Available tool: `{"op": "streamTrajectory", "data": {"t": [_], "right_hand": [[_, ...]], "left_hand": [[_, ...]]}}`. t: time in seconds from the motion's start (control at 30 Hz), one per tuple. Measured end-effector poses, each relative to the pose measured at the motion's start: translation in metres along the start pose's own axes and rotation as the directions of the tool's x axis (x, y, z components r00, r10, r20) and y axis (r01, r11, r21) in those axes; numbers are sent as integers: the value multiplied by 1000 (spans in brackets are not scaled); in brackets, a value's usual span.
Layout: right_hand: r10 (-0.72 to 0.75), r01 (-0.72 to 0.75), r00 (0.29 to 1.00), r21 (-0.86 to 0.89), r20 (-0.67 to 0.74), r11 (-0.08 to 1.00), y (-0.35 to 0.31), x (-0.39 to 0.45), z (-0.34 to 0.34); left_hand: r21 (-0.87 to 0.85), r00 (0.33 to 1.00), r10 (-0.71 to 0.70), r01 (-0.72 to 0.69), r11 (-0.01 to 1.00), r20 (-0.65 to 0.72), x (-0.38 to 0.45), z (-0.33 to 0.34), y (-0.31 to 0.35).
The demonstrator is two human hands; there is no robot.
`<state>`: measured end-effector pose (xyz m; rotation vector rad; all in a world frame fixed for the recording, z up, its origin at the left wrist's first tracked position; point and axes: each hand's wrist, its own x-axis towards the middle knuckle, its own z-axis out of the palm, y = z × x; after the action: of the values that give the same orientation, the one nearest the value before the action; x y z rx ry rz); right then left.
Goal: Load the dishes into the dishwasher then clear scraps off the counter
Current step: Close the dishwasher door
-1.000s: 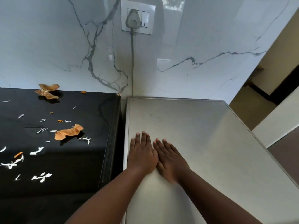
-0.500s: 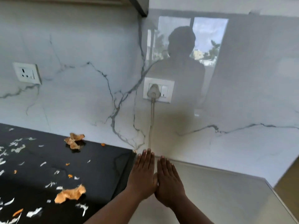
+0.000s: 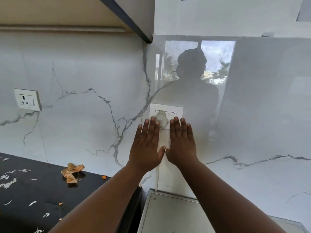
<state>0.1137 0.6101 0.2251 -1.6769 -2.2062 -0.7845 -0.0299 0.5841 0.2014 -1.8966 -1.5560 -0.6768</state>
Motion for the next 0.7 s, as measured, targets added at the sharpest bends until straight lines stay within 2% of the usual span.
{"op": "streamTrajectory", "data": {"t": [0.07, 0.23, 0.4, 0.47, 0.53, 0.7], "right_hand": [[-22, 27, 997, -61, 78, 998, -10, -10, -19], [-132, 106, 978, 164, 159, 981, -28, -90, -43], [-127, 59, 955, 245, 270, 968, -51, -196, -55], [-119, 23, 929, 266, 352, 964, -66, -247, -58], [-86, -1, 934, 243, 346, 970, -79, -294, -59], [-58, -73, 881, 256, 470, 964, -107, -407, -44]], "left_hand": [[-37, 1000, -20, 20, 999, 11, -22, 4, 7], [-144, 992, -60, 75, 987, 109, -99, -2, 28], [-191, 979, 17, 23, 981, 204, -190, -20, 42], [-249, 969, 61, 0, 969, 238, -234, -35, 52], [-338, 960, 114, -22, 941, 255, -278, -53, 65], [-502, 885, 270, -49, 863, 380, -375, -97, 98]]}}
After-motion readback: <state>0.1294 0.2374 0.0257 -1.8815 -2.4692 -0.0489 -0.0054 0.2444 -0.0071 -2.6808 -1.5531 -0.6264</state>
